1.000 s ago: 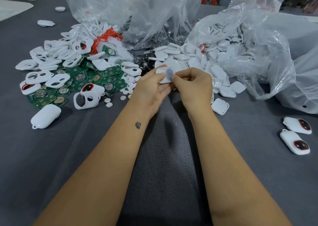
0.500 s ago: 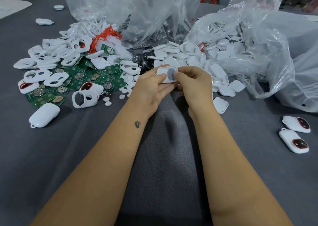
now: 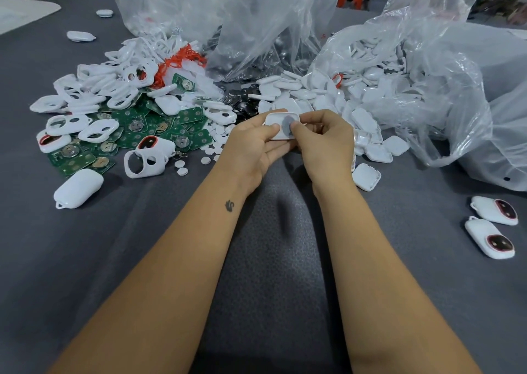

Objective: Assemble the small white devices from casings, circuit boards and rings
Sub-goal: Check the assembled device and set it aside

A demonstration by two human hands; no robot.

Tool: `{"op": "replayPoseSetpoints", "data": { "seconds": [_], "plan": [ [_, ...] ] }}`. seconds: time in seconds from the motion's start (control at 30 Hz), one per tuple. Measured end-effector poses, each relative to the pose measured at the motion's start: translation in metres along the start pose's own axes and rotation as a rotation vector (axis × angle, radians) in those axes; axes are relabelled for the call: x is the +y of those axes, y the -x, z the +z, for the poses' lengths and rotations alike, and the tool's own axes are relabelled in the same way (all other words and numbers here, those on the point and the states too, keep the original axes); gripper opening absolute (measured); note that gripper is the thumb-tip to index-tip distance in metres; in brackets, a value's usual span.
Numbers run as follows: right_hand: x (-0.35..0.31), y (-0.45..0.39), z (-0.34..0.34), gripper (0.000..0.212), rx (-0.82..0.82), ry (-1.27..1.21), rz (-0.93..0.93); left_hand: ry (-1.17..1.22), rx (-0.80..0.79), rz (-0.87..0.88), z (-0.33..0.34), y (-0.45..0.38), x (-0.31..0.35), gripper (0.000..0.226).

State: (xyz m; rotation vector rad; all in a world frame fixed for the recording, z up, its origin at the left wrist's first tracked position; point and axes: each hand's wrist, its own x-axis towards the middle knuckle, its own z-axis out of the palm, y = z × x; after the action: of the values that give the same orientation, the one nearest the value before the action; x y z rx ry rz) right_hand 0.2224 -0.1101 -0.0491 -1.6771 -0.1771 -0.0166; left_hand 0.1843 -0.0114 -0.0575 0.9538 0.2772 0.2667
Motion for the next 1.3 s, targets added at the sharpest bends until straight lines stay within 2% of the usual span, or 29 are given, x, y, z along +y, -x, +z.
{"op": "replayPoseSetpoints", "data": {
  "seconds": [0.13,0.33,0.5,0.6,0.77,0.9,1.03,1.17,1.3],
  "plan": [
    [-0.001,0.002,0.002,0.001,-0.016,0.038,-0.03,0.023,0.056,0.019,0.001,0.001,0.001,0.03],
    [-0.001,0.012,0.012,0.01,-0.045,0.043,-0.087,0.141,0.166,0.09,-0.002,0.001,0.012,0.026],
    [0.003,0.022,0.026,0.014,-0.191,0.302,-0.251,0.216,0.335,0.224,-0.017,-0.002,0.031,0.021],
    [0.002,0.023,0.041,0.017,-0.323,0.452,-0.396,0.197,0.432,0.318,-0.03,-0.001,0.042,0.027],
    [0.003,0.02,0.07,0.033,-0.46,0.715,-0.641,0.156,0.546,0.433,-0.044,0.0,0.05,0.028],
    [0.006,0.019,0.086,0.04,-0.416,0.935,-0.679,0.223,0.589,0.472,-0.051,-0.001,0.053,0.028],
    [0.002,0.016,0.093,0.032,-0.341,0.977,-0.734,0.25,0.576,0.462,-0.051,0.0,0.051,0.027],
    [-0.001,0.013,0.095,0.032,-0.362,0.999,-0.735,0.25,0.576,0.456,-0.051,-0.002,0.051,0.028],
    [-0.002,0.01,0.09,0.032,-0.377,1.03,-0.825,0.244,0.581,0.45,-0.049,-0.002,0.05,0.027]
  ]
}}
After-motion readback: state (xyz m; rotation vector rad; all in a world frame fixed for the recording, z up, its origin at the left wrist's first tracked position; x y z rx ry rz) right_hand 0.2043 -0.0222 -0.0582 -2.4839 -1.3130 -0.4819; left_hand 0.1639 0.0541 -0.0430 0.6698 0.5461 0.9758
